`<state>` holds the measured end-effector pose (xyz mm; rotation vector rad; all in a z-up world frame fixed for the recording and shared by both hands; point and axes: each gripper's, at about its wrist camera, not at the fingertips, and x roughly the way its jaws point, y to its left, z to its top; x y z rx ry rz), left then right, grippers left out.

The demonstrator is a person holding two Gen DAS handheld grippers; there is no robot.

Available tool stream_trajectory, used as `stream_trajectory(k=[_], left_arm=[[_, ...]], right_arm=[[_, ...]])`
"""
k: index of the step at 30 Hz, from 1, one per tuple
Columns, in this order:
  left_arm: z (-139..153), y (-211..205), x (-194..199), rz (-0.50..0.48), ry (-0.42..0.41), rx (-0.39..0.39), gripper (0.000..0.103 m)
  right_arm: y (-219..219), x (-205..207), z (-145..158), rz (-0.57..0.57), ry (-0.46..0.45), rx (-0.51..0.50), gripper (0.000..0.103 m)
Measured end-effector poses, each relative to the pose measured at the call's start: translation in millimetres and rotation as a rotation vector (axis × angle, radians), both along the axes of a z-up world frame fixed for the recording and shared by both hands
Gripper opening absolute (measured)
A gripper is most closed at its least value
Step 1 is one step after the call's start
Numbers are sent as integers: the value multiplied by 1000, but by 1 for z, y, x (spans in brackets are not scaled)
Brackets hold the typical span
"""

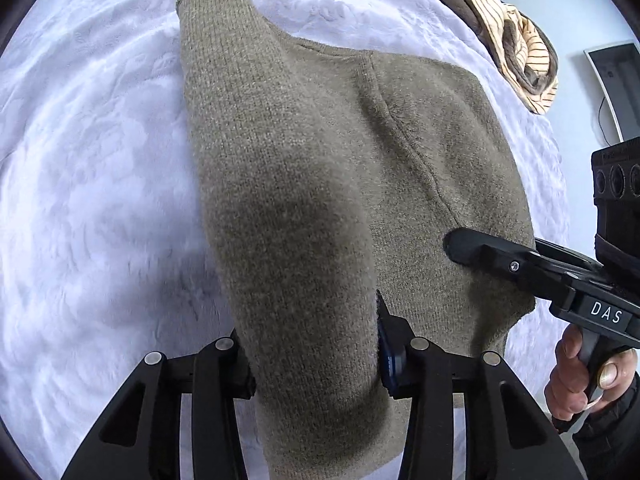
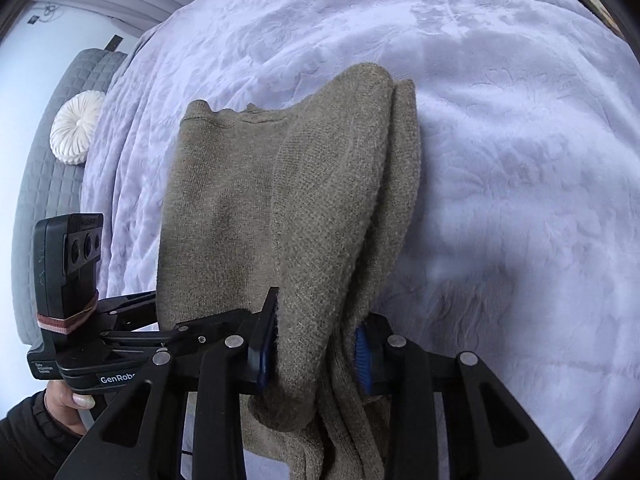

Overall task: Fold small clothes
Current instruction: 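Close both grippers on the other side edge of the sweater, then lift the held side and fold it over the sweater with both grippers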

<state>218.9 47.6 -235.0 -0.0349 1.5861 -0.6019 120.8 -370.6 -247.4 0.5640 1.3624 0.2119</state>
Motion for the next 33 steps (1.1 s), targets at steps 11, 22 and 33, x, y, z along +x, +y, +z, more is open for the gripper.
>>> stream_trajectory(k=[11, 22, 33], left_arm=[[30, 1, -57, -34, -60, 38, 45], [57, 6, -101, -55, -103, 38, 45], [58, 5, -137, -91, -114, 47, 45]], right_arm=[[48, -45, 27, 48, -24, -21, 34], [72, -90, 57, 62, -55, -41, 34], [92, -135, 69, 66, -46, -76, 34]])
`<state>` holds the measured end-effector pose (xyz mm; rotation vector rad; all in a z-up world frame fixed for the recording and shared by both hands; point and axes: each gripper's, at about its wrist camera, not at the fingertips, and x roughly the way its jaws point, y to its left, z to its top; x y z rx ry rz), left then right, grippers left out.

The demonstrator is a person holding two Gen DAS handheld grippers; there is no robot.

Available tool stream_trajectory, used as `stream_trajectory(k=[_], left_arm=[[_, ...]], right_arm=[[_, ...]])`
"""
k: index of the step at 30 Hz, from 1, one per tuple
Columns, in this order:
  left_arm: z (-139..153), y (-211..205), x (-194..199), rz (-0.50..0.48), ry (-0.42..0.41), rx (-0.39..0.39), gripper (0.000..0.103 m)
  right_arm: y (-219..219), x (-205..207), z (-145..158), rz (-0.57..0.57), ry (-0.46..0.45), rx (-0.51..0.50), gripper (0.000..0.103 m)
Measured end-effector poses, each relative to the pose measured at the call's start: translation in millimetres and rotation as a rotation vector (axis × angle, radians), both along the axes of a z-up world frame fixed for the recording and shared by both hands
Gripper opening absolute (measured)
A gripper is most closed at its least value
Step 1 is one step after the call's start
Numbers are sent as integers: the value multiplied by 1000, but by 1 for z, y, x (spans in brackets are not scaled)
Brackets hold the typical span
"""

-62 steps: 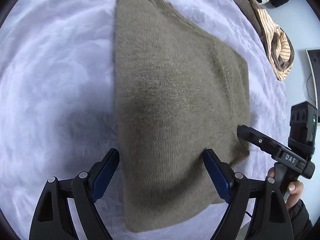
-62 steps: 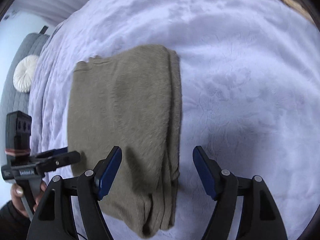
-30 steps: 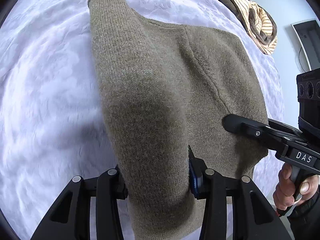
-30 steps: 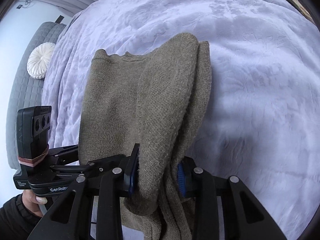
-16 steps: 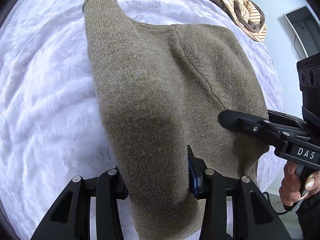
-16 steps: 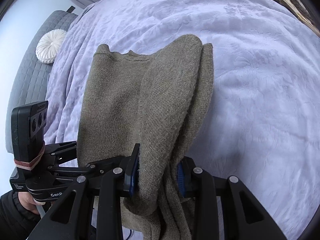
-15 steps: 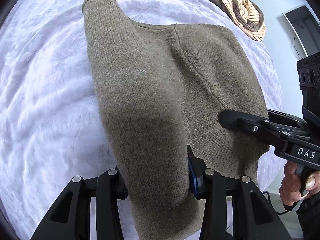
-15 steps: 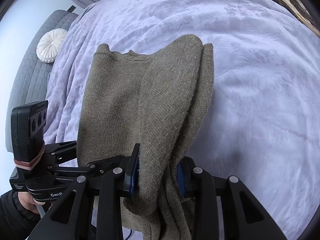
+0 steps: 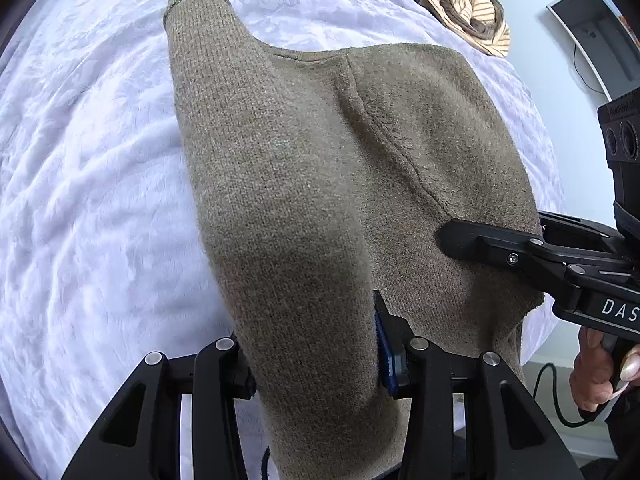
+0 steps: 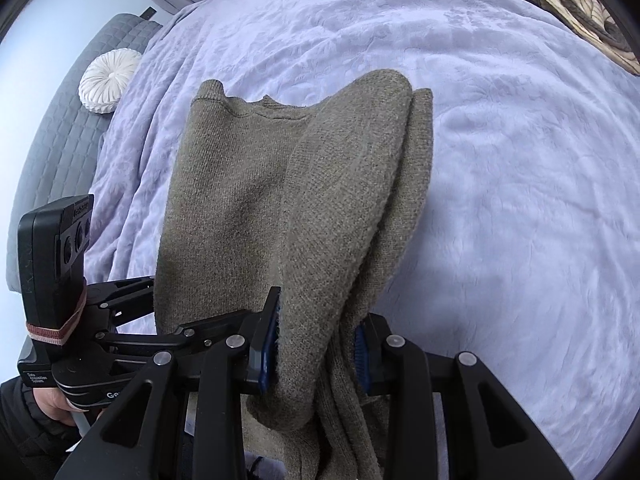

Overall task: Fold small clothes
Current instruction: 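Lift the held side and fold it over the sweater with both grippers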

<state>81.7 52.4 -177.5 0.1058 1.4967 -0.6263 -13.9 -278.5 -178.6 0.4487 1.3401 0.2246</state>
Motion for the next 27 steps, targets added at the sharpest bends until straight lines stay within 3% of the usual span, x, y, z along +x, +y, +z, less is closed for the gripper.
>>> stream_trajectory(k=[14, 27], left_arm=[[-3, -22, -1, -10, 8, -6, 45], [-9, -12, 1, -20, 16, -7, 45]], right_arm=[[22, -26, 1, 33, 12, -45, 34], [21, -37, -4, 29, 27, -56, 34]])
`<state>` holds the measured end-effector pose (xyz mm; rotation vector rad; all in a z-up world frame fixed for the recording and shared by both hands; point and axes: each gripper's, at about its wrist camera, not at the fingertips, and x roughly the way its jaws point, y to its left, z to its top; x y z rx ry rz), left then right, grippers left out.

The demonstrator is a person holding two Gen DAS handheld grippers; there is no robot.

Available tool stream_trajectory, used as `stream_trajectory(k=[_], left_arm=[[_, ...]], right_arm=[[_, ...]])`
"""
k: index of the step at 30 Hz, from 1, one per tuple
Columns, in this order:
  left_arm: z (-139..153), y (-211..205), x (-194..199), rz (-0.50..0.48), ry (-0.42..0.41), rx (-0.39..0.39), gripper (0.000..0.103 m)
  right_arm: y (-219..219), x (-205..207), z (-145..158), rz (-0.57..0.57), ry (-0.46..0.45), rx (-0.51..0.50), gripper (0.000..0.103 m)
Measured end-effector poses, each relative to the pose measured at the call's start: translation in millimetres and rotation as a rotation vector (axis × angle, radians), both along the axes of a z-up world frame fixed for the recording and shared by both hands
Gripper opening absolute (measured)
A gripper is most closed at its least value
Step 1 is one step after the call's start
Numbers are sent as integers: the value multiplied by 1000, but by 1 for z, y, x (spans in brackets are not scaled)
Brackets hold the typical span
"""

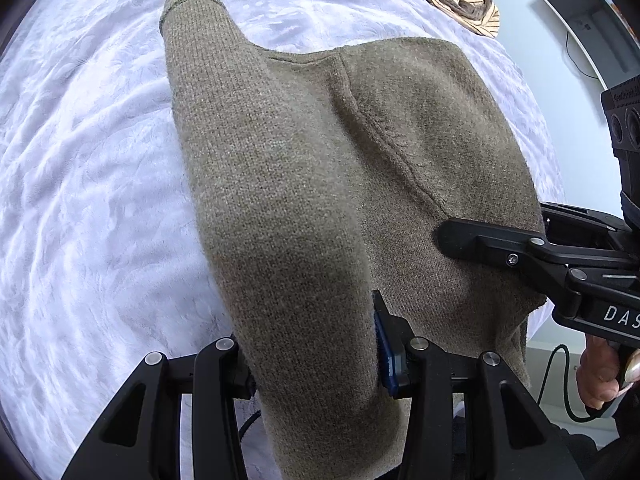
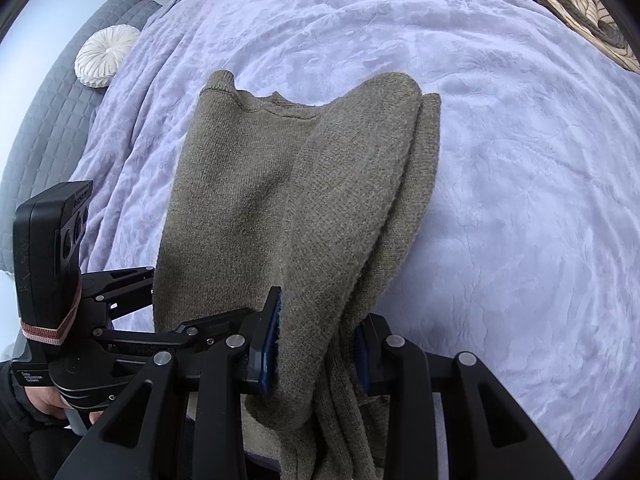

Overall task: Fold small clothes
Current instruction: 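Lift the held side and fold it over the sweater with both grippers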

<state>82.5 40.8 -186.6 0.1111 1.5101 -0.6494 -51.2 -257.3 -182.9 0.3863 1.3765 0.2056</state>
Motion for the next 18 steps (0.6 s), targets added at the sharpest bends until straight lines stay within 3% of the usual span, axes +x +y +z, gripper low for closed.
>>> stream_trajectory(k=[9, 18], left_arm=[[-2, -3, -2, -3, 10, 18, 45], [-25, -9, -1, 13, 61, 51, 45]], right_arm=[[-2, -10, -13, -1, 14, 8, 34], [-6, -21, -39, 9, 55, 18, 34]])
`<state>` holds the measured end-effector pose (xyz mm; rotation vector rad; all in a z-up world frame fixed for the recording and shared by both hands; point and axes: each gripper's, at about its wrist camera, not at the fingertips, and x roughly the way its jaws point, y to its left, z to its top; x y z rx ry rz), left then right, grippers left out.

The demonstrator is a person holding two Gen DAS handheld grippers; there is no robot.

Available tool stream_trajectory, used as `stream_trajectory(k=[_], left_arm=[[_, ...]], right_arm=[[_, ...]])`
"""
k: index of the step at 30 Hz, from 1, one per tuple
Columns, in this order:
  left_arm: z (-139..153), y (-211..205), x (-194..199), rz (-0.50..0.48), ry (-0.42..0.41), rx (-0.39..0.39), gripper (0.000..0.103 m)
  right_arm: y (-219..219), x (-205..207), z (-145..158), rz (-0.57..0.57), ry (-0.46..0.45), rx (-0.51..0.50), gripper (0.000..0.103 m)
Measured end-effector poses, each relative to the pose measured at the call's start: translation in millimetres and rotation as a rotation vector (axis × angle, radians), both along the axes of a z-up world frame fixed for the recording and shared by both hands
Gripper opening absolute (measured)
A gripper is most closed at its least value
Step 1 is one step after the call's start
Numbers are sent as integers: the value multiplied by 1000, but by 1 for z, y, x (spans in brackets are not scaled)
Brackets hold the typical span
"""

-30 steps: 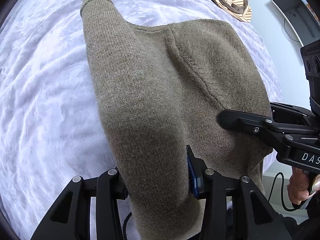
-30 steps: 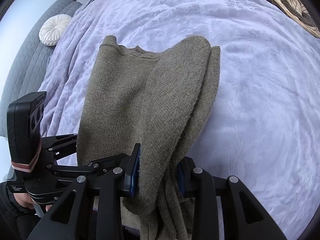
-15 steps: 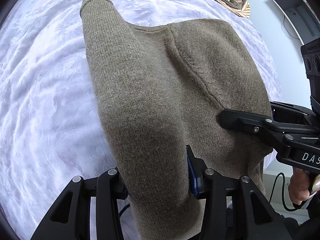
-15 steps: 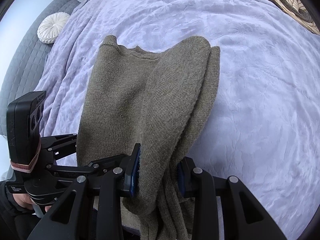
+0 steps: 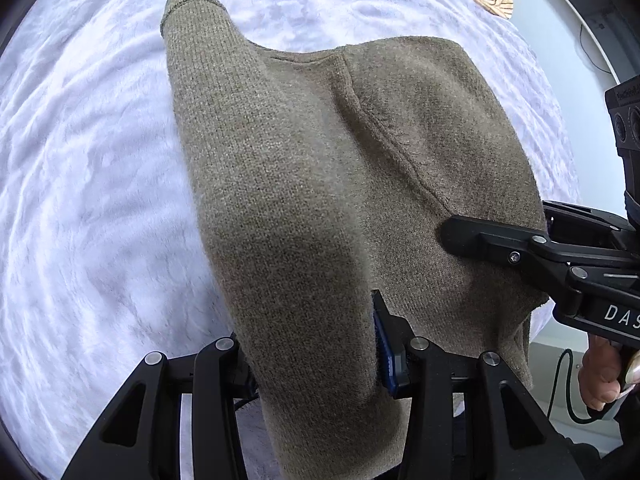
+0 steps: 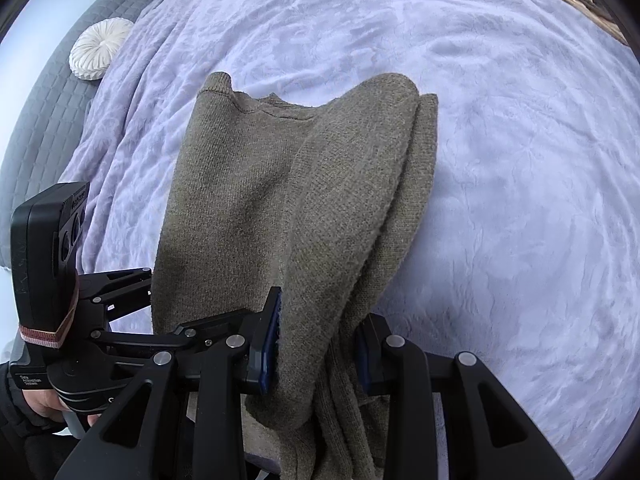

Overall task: Fold small clothes
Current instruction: 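Lift the held side and fold it over the sweater with both grippers, then lower the folded side and open both grippers to release it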

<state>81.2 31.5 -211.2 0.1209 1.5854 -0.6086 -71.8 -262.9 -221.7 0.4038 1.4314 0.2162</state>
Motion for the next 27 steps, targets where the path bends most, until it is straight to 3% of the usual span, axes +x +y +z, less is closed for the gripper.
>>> stream_trajectory(k=[3, 7, 9, 11, 14, 16, 18, 22, 25, 27], left_arm=[[-12, 0, -2, 7, 28, 32, 47], [-19, 13, 1, 59, 23, 93, 75], [-13, 26, 6, 104, 3, 115, 81], [1, 38, 12, 143, -20, 109, 81], [33, 46, 14, 158, -106, 96, 81], [49, 43, 13, 147, -126, 40, 81], [56, 26, 12, 94, -129, -7, 81], [35, -16, -10, -14, -92, -27, 81], [4, -36, -20, -81, -65, 63, 81], [-13, -45, -24, -118, -57, 127, 81]], right_arm=[[-1, -4, -16, 3, 36, 5, 34], [-10, -10, -35, -31, 85, 18, 42], [-18, -14, -38, -56, 101, -4, 49], [-25, -17, -33, -77, 88, -27, 51], [-28, -23, -4, -62, -21, -64, 51], [-19, -28, 15, 1, -93, -41, 51], [-3, -29, 20, 91, -106, 14, 51], [20, -29, -10, 204, -43, -23, 51], [9, -30, -41, 165, 20, -40, 50], [0, -30, -54, 129, 47, 3, 50]])
